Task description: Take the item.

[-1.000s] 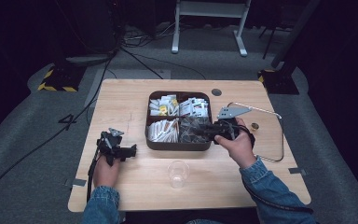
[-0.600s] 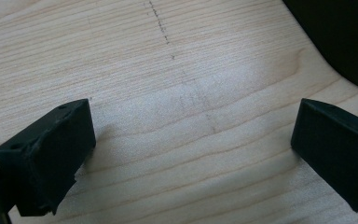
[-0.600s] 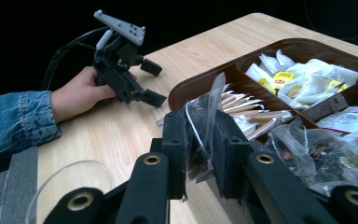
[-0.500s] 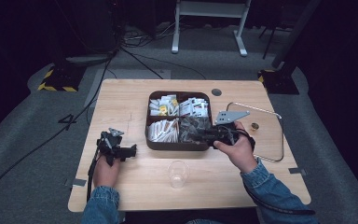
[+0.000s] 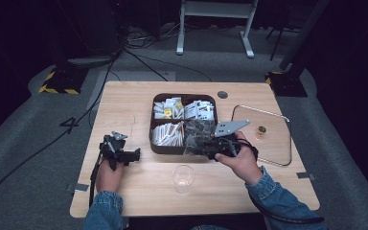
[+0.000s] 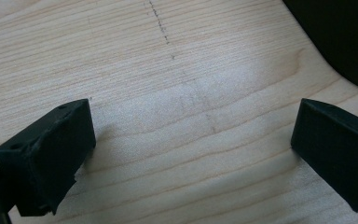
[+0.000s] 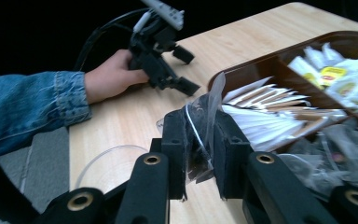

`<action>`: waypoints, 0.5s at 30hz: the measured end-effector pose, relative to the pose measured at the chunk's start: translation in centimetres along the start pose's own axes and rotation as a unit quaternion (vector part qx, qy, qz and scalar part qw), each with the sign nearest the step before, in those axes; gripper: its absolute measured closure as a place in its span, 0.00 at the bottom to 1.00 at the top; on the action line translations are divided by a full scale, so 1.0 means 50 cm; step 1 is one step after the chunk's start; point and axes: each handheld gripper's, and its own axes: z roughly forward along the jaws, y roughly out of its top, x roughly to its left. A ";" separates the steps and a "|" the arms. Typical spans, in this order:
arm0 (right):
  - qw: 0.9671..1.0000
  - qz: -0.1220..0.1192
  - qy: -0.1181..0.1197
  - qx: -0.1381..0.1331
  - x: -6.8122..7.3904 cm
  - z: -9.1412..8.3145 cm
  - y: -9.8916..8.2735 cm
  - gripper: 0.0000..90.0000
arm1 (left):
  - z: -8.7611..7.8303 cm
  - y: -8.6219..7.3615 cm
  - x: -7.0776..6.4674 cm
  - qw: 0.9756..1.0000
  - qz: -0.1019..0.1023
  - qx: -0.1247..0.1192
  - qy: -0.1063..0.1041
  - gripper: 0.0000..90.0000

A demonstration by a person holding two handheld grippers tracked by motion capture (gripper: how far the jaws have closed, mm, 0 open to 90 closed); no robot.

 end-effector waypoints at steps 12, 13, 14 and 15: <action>0.998 -0.026 0.031 0.039 0.037 0.021 0.001 0.85 | 0.000 0.000 0.000 1.000 0.000 0.000 0.000 0.00; 0.998 -0.030 0.032 0.043 0.041 0.023 0.001 0.85 | 0.000 0.000 0.000 1.000 0.000 0.000 0.000 0.00; 0.998 -0.033 0.034 0.049 0.044 0.025 0.000 0.85 | 0.000 0.000 0.000 1.000 0.000 0.000 0.000 0.00; 0.997 -0.034 0.037 0.053 0.048 0.027 -0.001 0.85 | 0.000 0.000 0.000 1.000 0.000 0.000 0.000 0.00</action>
